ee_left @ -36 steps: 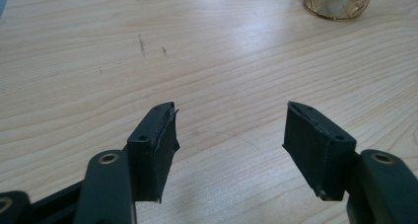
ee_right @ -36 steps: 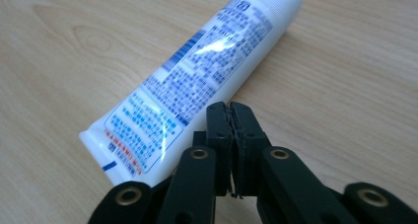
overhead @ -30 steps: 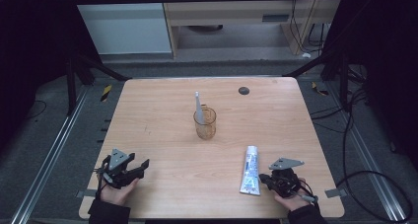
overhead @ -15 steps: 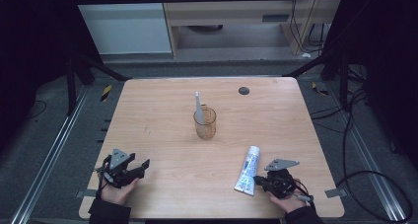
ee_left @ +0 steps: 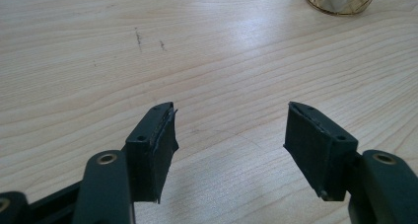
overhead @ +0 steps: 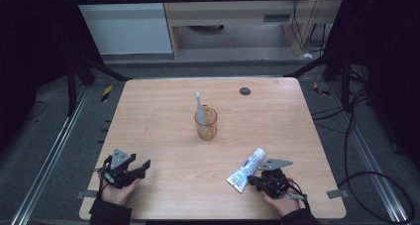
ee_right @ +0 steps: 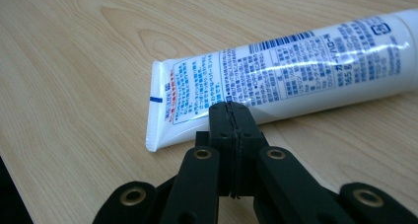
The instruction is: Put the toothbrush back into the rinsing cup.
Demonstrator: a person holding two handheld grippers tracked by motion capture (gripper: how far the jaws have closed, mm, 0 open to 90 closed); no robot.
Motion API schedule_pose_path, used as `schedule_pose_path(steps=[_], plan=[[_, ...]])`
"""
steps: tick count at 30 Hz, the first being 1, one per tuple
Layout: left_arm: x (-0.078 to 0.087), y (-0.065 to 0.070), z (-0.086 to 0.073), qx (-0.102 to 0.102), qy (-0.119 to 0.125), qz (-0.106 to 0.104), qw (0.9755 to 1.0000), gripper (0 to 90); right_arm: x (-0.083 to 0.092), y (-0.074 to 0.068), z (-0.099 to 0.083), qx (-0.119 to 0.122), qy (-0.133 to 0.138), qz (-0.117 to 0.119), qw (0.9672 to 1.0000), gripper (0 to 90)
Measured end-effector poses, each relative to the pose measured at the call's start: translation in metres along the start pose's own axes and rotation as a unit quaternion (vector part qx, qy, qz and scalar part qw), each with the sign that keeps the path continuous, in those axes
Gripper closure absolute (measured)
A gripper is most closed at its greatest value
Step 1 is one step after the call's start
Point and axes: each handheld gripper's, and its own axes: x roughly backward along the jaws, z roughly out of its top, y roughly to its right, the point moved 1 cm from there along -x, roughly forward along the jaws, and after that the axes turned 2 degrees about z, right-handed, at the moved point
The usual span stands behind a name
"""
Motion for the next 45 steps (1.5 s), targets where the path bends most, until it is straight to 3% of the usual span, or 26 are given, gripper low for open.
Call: schedule_pose_path(steps=[8,15,23,30,32,37,45], plan=[[0.000,-0.001,0.000,0.002,0.003,0.001,1.0000,35.5,0.003,0.001,0.008,0.003,0.028,0.000,0.9996,89.9],[-0.001,0.000,0.001,-0.002,-0.002,0.001,1.0000,35.7,0.022,0.018,0.021,-0.016,0.076,-0.041,0.9961,90.0],[-0.003,0.000,0.000,-0.002,-0.008,0.006,1.0000,36.1,0.022,0.045,0.041,-0.027,0.097,-0.077,0.9919,90.0],[-0.003,0.000,0.000,-0.004,-0.009,0.006,0.9999,36.0,0.006,0.066,0.060,-0.045,0.098,-0.080,0.9910,90.0],[-0.003,0.000,0.000,-0.005,-0.008,0.006,0.9999,36.0,-0.003,0.072,0.062,-0.047,0.084,-0.081,0.9920,90.0],[-0.003,0.000,0.000,-0.005,-0.007,0.004,0.9999,35.9,-0.012,0.077,0.060,-0.045,0.058,-0.089,0.9934,90.0],[-0.003,-0.001,0.000,-0.007,-0.007,0.004,0.9999,35.5,-0.012,0.078,0.056,-0.040,0.045,-0.092,0.9939,90.0]])
